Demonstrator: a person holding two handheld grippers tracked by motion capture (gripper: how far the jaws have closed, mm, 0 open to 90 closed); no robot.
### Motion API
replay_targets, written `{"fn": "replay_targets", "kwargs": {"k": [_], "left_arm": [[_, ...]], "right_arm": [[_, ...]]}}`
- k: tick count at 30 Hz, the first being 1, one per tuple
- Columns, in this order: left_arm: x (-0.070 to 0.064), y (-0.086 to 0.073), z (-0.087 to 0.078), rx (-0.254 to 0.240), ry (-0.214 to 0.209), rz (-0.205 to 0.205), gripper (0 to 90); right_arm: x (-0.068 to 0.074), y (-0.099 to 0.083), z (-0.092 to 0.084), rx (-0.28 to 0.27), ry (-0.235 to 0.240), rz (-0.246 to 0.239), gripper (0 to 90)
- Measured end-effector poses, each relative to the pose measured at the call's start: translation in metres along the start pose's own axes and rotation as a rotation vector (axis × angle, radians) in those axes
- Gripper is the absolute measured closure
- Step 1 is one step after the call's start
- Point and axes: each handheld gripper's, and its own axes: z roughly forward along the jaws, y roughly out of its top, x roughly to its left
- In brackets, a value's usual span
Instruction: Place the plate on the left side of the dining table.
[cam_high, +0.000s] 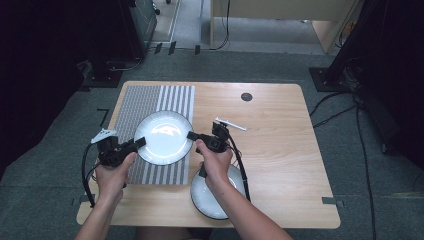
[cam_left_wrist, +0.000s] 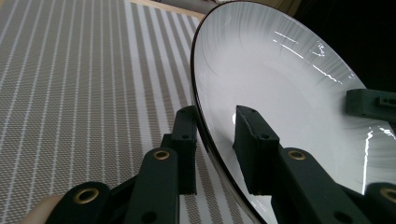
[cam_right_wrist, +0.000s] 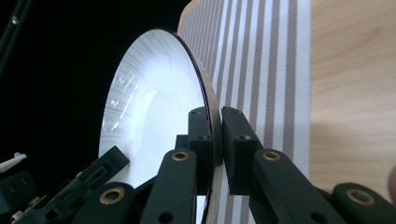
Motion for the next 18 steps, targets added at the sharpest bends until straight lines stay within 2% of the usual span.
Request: {"fn": "replay_targets", "kwargs": {"k": [4, 5, 9, 13, 14, 18], "left_arm": [[0.016, 0.005, 0.006, 0.003, 0.018, -0.023, 70.5], [0.019, 0.007, 0.008, 0.005, 0.017, -0.029, 70.6], [0.034, 0.011, 0.017, 0.015, 0.018, -0.043, 71.3], [0.045, 0.014, 0.025, 0.019, 0.041, -0.048, 71.5], [0.047, 0.014, 0.027, 0.02, 0.047, -0.048, 71.5], [0.061, 0.018, 0.037, 0.024, 0.052, -0.09, 73.3]], "right_arm": [[0.006, 0.005, 0.019, 0.008, -0.019, -0.017, 83.7], [0.007, 0.006, 0.024, 0.014, -0.025, -0.009, 83.7], [0.007, 0.012, 0.041, 0.022, -0.047, -0.019, 84.2], [0.006, 0.017, 0.059, 0.027, -0.067, -0.032, 84.5], [0.006, 0.017, 0.064, 0.033, -0.073, -0.022, 84.7], [0.002, 0.023, 0.082, 0.053, -0.091, -0.013, 85.1]]}}
